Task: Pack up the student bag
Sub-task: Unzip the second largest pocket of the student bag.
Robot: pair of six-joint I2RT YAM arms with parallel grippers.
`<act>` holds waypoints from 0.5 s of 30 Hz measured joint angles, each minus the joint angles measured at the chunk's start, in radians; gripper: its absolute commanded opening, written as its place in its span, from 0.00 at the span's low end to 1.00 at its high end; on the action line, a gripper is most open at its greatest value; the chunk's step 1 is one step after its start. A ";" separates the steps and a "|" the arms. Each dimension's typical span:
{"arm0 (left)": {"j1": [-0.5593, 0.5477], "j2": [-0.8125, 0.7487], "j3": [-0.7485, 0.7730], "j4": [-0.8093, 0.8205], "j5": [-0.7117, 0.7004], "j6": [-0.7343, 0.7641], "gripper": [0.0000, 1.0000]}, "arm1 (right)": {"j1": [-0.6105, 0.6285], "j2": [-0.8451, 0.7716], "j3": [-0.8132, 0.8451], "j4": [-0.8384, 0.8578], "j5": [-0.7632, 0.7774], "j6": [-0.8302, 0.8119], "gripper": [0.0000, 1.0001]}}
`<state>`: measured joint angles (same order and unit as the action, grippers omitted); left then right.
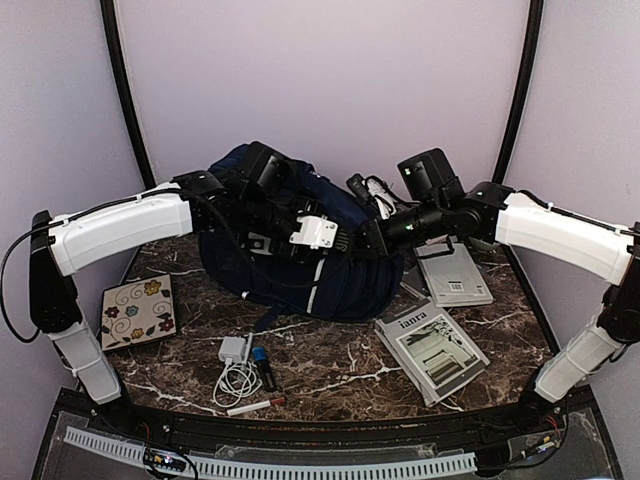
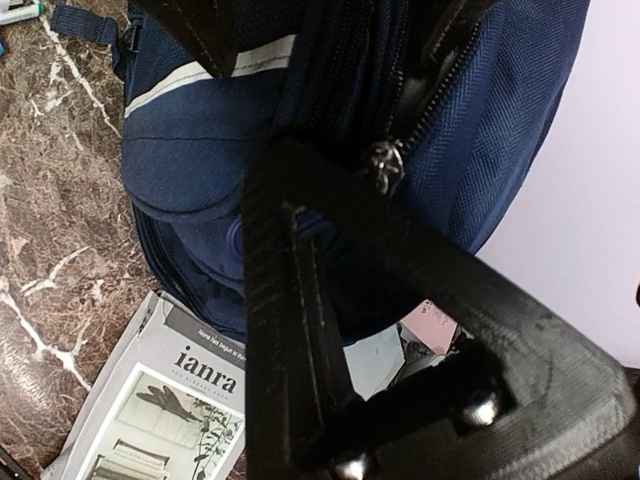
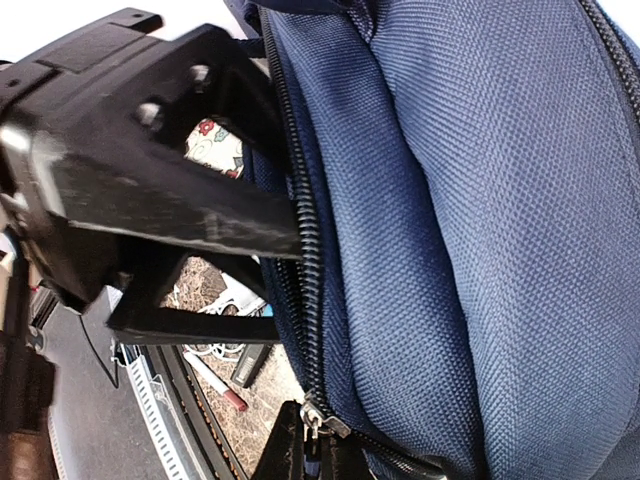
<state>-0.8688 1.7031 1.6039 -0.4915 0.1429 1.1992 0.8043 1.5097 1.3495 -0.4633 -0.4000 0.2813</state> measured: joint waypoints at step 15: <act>-0.010 0.011 -0.021 0.049 -0.062 0.035 0.00 | -0.061 -0.036 -0.087 0.057 -0.034 0.026 0.00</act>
<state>-0.8791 1.7142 1.5826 -0.4427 0.0811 1.2346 0.7437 1.4734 1.2621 -0.4065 -0.4339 0.3077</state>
